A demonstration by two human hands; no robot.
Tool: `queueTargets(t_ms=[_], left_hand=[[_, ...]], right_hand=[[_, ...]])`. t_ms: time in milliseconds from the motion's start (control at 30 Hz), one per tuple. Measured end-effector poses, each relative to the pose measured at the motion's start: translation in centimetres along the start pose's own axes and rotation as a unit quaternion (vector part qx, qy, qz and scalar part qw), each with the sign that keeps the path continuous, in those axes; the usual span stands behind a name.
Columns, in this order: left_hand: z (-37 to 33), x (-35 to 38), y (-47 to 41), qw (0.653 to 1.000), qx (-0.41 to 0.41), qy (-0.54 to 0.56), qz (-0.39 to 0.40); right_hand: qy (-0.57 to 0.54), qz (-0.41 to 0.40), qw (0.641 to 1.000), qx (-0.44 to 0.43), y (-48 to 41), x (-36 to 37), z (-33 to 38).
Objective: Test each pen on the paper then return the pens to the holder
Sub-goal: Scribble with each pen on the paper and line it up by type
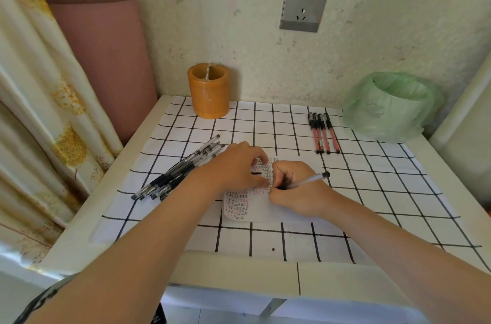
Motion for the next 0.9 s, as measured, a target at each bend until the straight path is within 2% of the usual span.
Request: queueTargets(t_ms=[200, 300, 433, 533, 667, 733, 800, 900], left_hand=[[-0.1, -1.0, 0.6, 1.000, 0.002, 0.017, 0.023], [0.3, -1.9, 1.3, 1.000, -0.008, -0.004, 0.017], [1.4, -2.3, 2.0, 0.999, -0.037, -0.022, 0.016], [1.6, -2.2, 2.0, 0.998, -0.044, -0.037, 0.010], [1.8, -2.2, 1.8, 0.998, -0.049, -0.025, -0.007], [1.8, -2.4, 1.8, 0.999, -0.045, -0.012, -0.022], [1.7, -2.6, 1.8, 0.999, -0.038, 0.008, -0.038], [1.4, -3.1, 1.7, 0.998, -0.027, 0.024, -0.060]], right_hand=[[-0.185, -0.102, 0.974, 0.076, -0.3, -2.6, -1.4], [-0.215, -0.127, 0.965, 0.077, -0.3, -3.2, -1.4], [-0.240, -0.141, 0.955, 0.102, -0.4, -3.5, -1.5], [-0.269, -0.123, 0.949, 0.113, -0.4, -3.5, -1.0], [-0.412, -0.094, 0.896, 0.137, -0.4, -3.8, -0.7], [-0.404, -0.092, 0.898, 0.146, -0.7, -4.2, -0.6], [-0.344, -0.100, 0.922, 0.145, -0.8, -4.9, -0.5], [-0.122, -0.126, 0.978, 0.112, -0.9, -6.2, -0.1]])
Point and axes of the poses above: each hand's wrist, its own y-axis away from the middle knuckle, its own x-axis out of the palm, z = x × y, the point moved 9 cm from there along -y, towards the middle knuckle, and after that the axes turned 3 degrees about x, right-handed, at the moved point
